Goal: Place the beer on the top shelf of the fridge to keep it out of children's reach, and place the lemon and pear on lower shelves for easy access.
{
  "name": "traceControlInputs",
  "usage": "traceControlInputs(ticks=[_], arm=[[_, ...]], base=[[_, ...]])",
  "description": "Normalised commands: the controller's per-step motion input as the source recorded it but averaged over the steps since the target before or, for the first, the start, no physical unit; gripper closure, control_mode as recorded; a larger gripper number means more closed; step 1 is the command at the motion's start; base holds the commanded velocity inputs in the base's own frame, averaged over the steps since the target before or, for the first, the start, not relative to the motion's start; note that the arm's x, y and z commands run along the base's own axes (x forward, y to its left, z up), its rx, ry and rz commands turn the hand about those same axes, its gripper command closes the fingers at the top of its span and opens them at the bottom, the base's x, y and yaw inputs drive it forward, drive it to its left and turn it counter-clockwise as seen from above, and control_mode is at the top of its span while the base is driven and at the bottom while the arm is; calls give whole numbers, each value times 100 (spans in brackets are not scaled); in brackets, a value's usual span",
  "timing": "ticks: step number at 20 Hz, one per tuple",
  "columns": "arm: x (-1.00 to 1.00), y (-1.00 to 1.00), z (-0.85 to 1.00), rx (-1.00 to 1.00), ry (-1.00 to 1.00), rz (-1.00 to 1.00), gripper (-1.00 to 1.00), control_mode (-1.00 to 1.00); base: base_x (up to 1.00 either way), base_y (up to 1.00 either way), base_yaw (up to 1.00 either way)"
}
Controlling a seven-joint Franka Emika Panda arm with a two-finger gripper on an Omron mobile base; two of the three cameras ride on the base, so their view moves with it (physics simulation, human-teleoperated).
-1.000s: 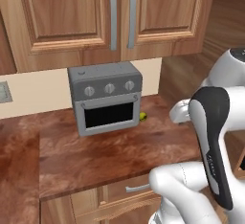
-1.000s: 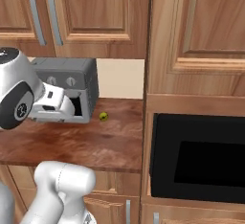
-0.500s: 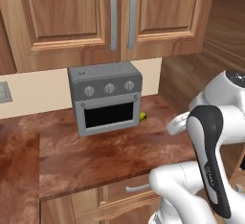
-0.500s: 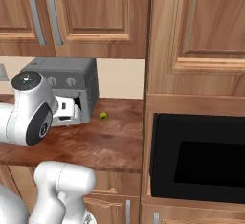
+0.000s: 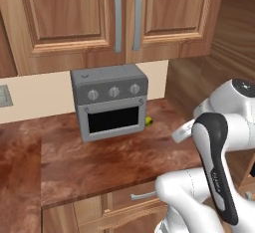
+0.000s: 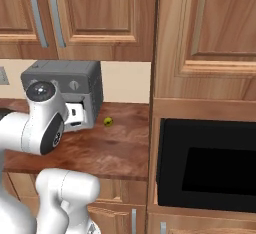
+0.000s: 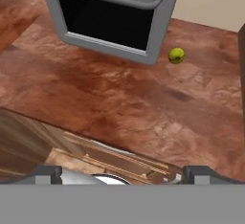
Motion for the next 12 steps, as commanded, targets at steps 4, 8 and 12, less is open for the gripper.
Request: traceControlInputs(ticks=[4, 8, 12], arm=[[33, -3, -17, -3, 0, 7, -100, -100], [35, -12, -24, -3, 0, 10, -100, -100], [33, -19, -28, -6, 0, 11, -100, -100]], base=[[0, 0, 0], [0, 0, 0], [0, 0, 0]])
